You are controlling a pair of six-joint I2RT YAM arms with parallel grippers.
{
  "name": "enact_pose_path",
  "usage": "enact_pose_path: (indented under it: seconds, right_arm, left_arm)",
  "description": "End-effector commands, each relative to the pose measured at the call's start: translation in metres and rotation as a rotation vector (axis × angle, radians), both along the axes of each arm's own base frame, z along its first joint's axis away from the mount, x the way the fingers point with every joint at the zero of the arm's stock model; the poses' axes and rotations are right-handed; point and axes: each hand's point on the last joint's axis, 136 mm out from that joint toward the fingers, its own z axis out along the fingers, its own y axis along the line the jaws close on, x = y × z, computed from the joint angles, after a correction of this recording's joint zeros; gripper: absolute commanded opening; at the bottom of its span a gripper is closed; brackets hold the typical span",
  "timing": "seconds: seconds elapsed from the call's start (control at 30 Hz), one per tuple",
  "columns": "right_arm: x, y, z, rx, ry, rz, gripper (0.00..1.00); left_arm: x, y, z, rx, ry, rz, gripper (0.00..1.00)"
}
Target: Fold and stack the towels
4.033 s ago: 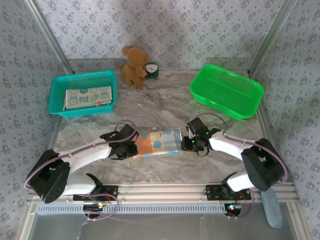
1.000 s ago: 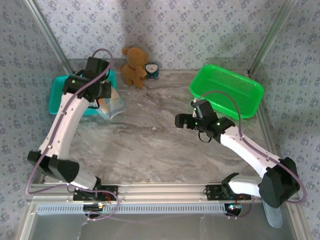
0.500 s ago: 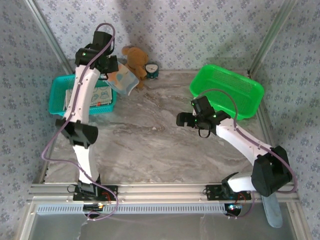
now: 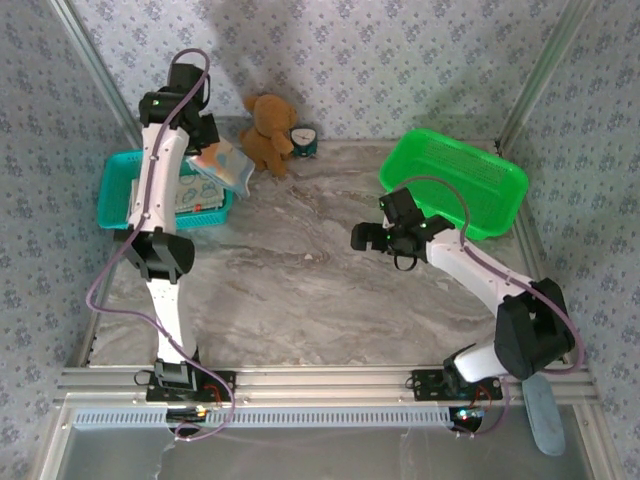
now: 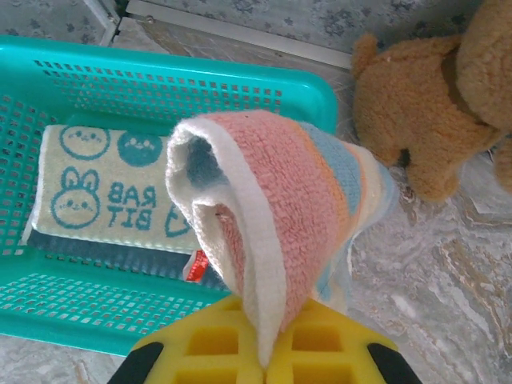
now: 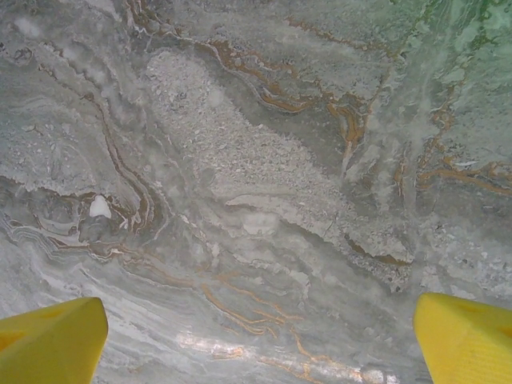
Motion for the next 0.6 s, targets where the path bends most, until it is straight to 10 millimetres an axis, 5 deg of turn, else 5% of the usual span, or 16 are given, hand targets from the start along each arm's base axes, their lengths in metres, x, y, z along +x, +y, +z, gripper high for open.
enact_pose_path:
  seconds: [0.0,0.37,0.57]
  right_arm:
    - [0.008,0.004,0.008,0.018,-0.006,-0.002,1.00]
    - [0.010,0.017,-0.001,0.015,0.027,0.016,1.00]
    - [0.013,0.025,-0.003,0.007,0.041,0.030,1.00]
  left_arm:
    - [-0.004,0.020,0.010,0.010,-0.014,0.039,0.00]
    - [0.000,0.052,-0.005,-0.003,0.027,0.061,0.00]
    - [-0.001,0.053,-0.005,-0.025,0.028,0.052,0.00]
